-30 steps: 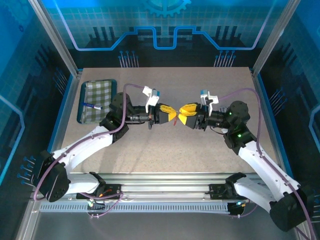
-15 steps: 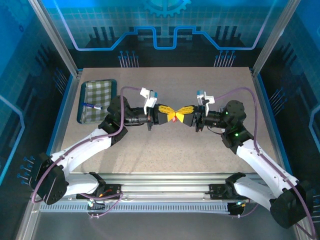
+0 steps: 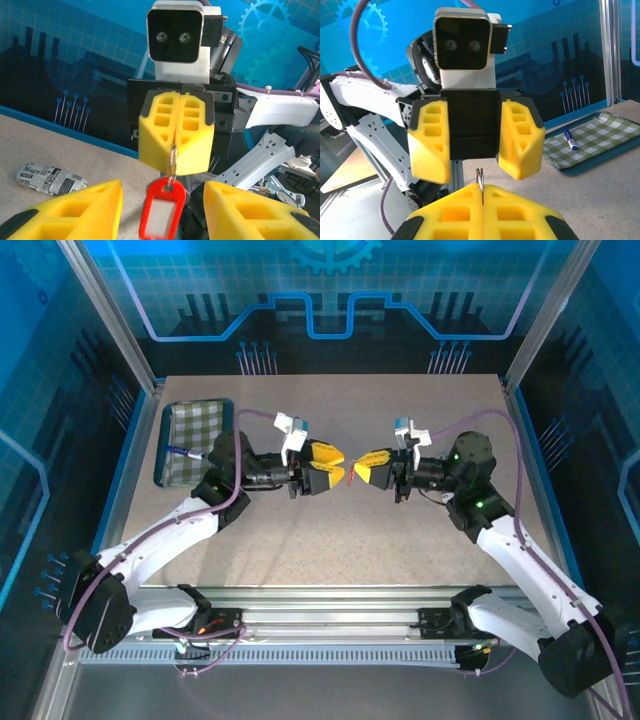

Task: Remove the keys from the keyring

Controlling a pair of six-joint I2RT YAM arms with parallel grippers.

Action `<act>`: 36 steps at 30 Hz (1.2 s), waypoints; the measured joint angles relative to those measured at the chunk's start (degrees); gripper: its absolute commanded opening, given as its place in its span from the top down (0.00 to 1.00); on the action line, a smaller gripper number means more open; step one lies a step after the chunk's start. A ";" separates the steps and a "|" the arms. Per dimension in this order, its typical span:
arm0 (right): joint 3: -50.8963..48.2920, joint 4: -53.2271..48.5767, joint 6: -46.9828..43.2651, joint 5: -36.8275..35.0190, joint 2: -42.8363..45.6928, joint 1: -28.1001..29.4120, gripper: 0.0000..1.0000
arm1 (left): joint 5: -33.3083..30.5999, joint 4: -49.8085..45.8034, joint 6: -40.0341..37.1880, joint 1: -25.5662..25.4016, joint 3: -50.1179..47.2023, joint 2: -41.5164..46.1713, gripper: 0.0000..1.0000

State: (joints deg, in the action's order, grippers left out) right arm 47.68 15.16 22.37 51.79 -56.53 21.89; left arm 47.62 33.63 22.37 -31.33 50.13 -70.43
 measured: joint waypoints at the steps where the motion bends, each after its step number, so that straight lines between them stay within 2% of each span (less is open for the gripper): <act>1: 0.24 -0.63 -0.28 0.63 -0.02 -0.42 0.94 | 0.96 -0.24 0.81 0.48 0.26 -0.02 0.49; 8: 3.61 -4.17 -2.10 5.33 -0.74 -0.96 0.93 | 8.94 1.88 8.79 1.18 4.52 -2.82 0.49; 15: 3.82 -4.46 -2.29 7.69 -1.33 -0.96 0.93 | 13.51 7.43 16.57 1.18 5.84 -6.60 0.54; 19: 3.82 -4.33 -1.88 8.33 -1.73 -0.96 0.93 | 14.86 10.56 20.06 1.18 6.40 -8.46 0.61; 26: 3.82 -3.76 -1.81 8.48 -1.90 -0.96 0.93 | 15.96 14.60 24.28 1.18 6.40 -9.44 0.64; 30: 3.82 -2.95 -1.31 8.35 -1.99 -0.96 0.93 | 16.39 15.26 25.31 1.16 6.40 -9.46 0.60; 33: 3.82 -2.25 -0.92 8.26 -1.99 -0.96 0.93 | 16.74 15.08 25.31 1.05 6.40 -9.46 0.66; 36: 3.82 -1.73 -0.55 8.24 -1.99 -0.98 0.93 | 16.79 13.84 24.81 0.81 6.40 -9.44 0.66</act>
State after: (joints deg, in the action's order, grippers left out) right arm 51.51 13.43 21.82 60.03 -58.52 20.91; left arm 64.40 47.46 47.18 -30.52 56.53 -79.88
